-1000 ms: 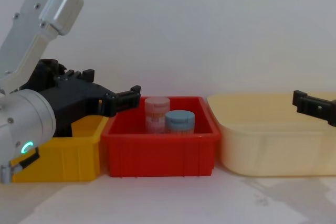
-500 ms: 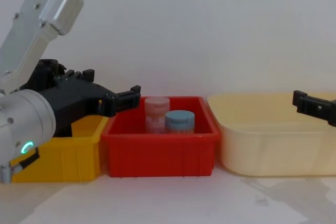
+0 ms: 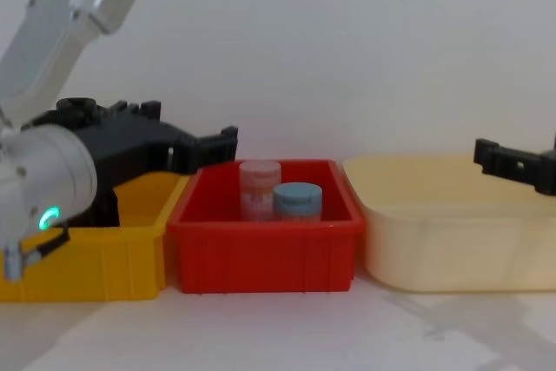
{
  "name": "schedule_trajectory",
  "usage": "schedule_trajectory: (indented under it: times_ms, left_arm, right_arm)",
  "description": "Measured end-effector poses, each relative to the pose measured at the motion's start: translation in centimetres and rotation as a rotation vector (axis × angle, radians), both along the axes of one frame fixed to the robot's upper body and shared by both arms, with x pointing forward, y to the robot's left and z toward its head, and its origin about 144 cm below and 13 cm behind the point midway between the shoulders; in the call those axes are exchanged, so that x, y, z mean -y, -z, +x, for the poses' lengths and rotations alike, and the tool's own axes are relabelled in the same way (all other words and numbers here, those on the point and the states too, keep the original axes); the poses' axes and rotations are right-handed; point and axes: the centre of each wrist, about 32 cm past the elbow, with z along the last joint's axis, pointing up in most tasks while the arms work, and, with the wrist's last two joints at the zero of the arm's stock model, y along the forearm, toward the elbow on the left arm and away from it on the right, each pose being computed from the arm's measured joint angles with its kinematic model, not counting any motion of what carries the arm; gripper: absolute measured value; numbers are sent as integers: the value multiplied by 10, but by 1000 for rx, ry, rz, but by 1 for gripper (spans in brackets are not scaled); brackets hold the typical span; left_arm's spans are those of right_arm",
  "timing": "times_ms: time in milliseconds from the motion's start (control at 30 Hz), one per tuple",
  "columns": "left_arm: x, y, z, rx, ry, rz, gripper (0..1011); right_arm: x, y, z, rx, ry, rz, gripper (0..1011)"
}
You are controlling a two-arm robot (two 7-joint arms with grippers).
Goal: Pick up the garbage bag with the one hand and transfer it to the other hand.
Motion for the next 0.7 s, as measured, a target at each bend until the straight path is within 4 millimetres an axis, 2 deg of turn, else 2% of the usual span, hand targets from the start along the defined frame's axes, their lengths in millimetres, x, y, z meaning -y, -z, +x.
schedule_trajectory:
  times_ms: [133,233,400,567,700]
  left_arm:
    - [2,-15,-1,-11,2,-14,1001]
    - [2,-33,-7,-24,-2,-38,1001]
    - [-3,-50,-16,-43,-18,-61,1001]
    - [-23,-70,-39,-79,-61,-95,1001]
    - [-38,-76,-54,-103,-90,-113,1001]
  right_arm:
    - [0,-10,2,-12,-25,10,1000]
    - [-2,-21,4,-25,-52,19,1000]
    - [-11,-39,8,-38,-96,27,1000]
    - [-27,-55,13,-47,-138,30,1000]
    - [-36,-61,16,-55,-161,30,1000]
